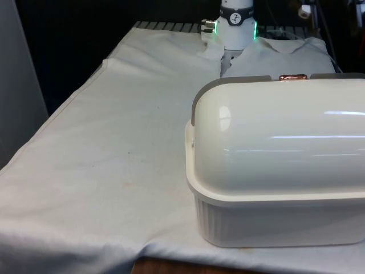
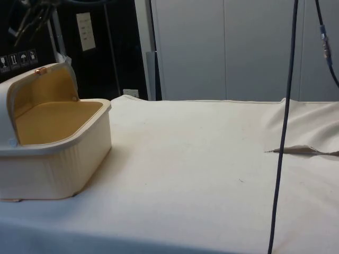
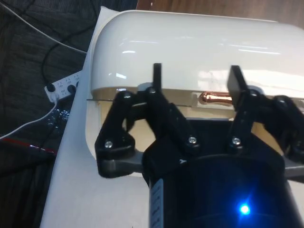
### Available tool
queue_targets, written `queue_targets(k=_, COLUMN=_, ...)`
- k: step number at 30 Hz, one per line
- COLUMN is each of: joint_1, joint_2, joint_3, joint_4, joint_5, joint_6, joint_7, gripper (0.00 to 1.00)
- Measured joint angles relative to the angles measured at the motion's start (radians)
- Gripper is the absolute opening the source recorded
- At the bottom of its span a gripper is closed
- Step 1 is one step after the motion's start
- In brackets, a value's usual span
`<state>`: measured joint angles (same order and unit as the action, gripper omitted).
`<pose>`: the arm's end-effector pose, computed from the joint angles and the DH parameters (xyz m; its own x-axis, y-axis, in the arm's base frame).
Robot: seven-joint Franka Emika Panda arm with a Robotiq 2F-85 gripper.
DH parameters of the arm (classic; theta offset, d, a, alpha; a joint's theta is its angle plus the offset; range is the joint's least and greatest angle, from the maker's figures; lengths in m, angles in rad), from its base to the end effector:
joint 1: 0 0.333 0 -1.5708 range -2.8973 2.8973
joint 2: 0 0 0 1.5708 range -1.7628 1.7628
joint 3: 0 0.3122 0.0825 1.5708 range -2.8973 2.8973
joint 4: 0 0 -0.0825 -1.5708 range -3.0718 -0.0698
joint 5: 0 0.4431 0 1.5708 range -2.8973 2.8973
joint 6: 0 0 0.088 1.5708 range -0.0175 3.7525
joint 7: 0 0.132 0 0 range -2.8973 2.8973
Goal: Open the lid, then close it.
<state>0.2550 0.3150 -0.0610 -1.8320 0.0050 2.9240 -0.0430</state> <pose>0.7323 0.1472 0.4000 0.6883 0.1897 0.7002 0.2228 -0.9738 0.0448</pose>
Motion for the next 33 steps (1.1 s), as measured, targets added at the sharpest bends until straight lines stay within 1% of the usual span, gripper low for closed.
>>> queue_targets(k=3, joint_1=0.0, joint_2=0.0, joint_3=0.0, joint_4=0.0, joint_5=0.0, joint_6=0.0, joint_7=0.0, gripper=0.83)
queue_targets(k=4, joint_1=0.0, joint_2=0.0, joint_3=0.0, joint_4=0.0, joint_5=0.0, joint_6=0.0, joint_7=0.0, gripper=0.83)
queue_targets(k=5, joint_1=0.0, joint_2=0.002, joint_3=-0.001, joint_4=0.002, joint_5=0.0, joint_6=0.0, joint_7=0.0, gripper=0.92)
queue_targets(k=6, joint_1=-0.001, joint_2=0.005, joint_3=-0.001, joint_4=0.006, joint_5=0.0, joint_6=0.0, joint_7=0.0, gripper=0.97)
queue_targets(k=7, joint_1=-0.002, joint_2=0.01, joint_3=-0.002, joint_4=0.014, joint_5=0.0, joint_6=-0.001, joint_7=-0.001, gripper=1.0)
queue_targets(k=12, joint_1=-0.007, joint_2=0.053, joint_3=-0.004, joint_4=0.071, joint_5=0.0, joint_6=-0.006, joint_7=-0.001, gripper=1.0)
queue_targets(k=13, joint_1=-0.007, joint_2=0.053, joint_3=-0.004, joint_4=0.071, joint_5=0.0, joint_6=-0.006, joint_7=-0.001, gripper=1.0)
queue_targets(k=15, joint_1=-0.009, joint_2=0.073, joint_3=-0.005, joint_4=0.099, joint_5=0.0, joint_6=-0.012, joint_7=-0.001, gripper=1.0)
queue_targets(k=16, joint_1=-0.011, joint_2=0.092, joint_3=-0.006, joint_4=0.129, joint_5=0.0, joint_6=-0.021, joint_7=-0.001, gripper=1.0)
queue_targets(k=17, joint_1=-0.011, joint_2=0.092, joint_3=-0.006, joint_4=0.129, joint_5=0.0, joint_6=-0.021, joint_7=-0.001, gripper=1.0)
queue_targets(k=20, joint_1=-0.013, joint_2=0.111, joint_3=-0.006, joint_4=0.157, joint_5=0.0, joint_6=-0.031, joint_7=-0.001, gripper=1.0)
queue_targets(k=22, joint_1=-0.015, joint_2=0.116, joint_3=-0.006, joint_4=0.165, joint_5=0.0, joint_6=-0.033, joint_7=-0.001, gripper=1.0)
queue_targets(k=33, joint_1=-0.014, joint_2=0.118, joint_3=-0.004, joint_4=0.168, joint_5=0.0, joint_6=-0.034, joint_7=0.0, gripper=1.0)
